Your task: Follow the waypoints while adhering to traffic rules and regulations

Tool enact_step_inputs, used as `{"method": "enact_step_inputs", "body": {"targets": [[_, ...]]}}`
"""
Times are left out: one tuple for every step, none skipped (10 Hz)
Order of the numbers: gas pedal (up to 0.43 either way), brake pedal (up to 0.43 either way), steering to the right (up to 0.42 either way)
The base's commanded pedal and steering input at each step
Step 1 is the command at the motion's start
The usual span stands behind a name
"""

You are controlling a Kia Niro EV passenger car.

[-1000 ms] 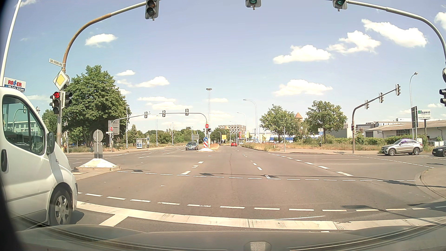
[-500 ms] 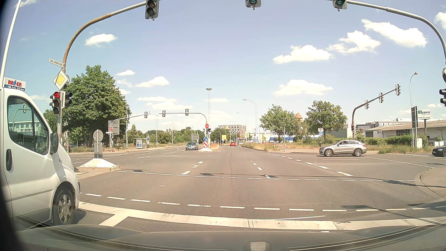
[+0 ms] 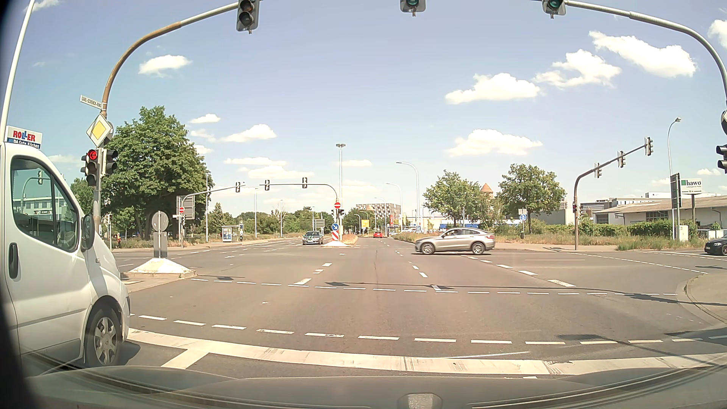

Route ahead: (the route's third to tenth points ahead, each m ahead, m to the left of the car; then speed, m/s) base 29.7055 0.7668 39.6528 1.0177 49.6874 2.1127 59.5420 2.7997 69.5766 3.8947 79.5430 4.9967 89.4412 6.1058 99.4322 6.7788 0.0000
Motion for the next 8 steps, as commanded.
{"method": "enact_step_inputs", "body": {"targets": [[0.000,0.335,-0.001],[0.000,0.335,-0.001],[0.000,0.335,-0.001],[0.000,0.341,-0.001],[0.000,0.335,-0.001],[0.000,0.341,-0.001],[0.000,0.335,-0.001],[0.000,0.335,-0.001]]}}
